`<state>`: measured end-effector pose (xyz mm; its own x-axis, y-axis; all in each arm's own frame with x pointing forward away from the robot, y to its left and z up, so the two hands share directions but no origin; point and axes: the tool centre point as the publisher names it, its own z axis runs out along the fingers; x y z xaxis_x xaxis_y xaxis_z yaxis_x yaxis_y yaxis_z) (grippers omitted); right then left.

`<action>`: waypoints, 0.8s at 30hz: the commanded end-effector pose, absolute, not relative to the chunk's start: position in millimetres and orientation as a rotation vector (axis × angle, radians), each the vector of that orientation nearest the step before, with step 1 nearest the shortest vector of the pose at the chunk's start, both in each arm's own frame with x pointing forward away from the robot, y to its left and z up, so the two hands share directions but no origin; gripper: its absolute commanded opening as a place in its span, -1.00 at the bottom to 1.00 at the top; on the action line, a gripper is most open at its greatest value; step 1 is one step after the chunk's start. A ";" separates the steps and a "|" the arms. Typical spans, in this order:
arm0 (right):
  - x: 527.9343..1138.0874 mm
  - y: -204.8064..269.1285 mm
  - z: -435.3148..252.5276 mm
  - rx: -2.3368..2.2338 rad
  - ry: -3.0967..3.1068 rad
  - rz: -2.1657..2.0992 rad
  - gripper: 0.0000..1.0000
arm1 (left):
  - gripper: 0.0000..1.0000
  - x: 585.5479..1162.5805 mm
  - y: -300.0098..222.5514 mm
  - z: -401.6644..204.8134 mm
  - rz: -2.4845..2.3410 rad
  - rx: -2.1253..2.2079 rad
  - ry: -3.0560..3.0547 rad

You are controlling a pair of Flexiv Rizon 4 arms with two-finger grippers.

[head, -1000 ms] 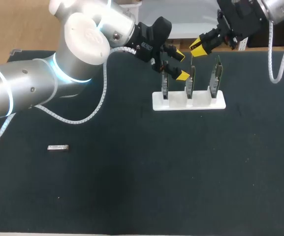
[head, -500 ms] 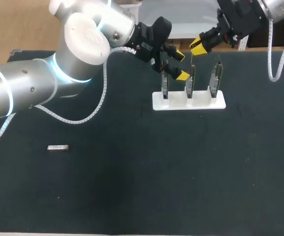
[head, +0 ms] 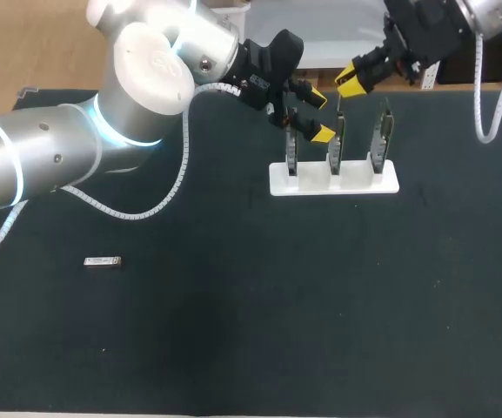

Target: Pick up the optical module with the left hand, and insert it into the network port with the right hand.

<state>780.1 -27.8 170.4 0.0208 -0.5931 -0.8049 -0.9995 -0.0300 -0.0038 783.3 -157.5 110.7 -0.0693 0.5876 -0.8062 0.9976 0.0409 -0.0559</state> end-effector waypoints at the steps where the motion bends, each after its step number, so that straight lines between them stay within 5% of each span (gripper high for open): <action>1: 780.5 -27.8 167.2 -1.687 1.643 0.851 -1.00 | 1.00 782.5 -157.4 111.7 -0.872 1.607 1.727; 24: 781.1 -27.6 170.6 -1.692 1.626 0.826 -1.00 | 1.00 782.5 -157.4 111.7 -0.872 1.607 1.727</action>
<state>782.8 -27.4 170.8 0.0345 -0.5966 -0.8018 -0.9993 -0.0295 -0.0211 783.3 -157.5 110.7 -0.0693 0.5876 -0.8062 0.9976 0.0409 -0.0559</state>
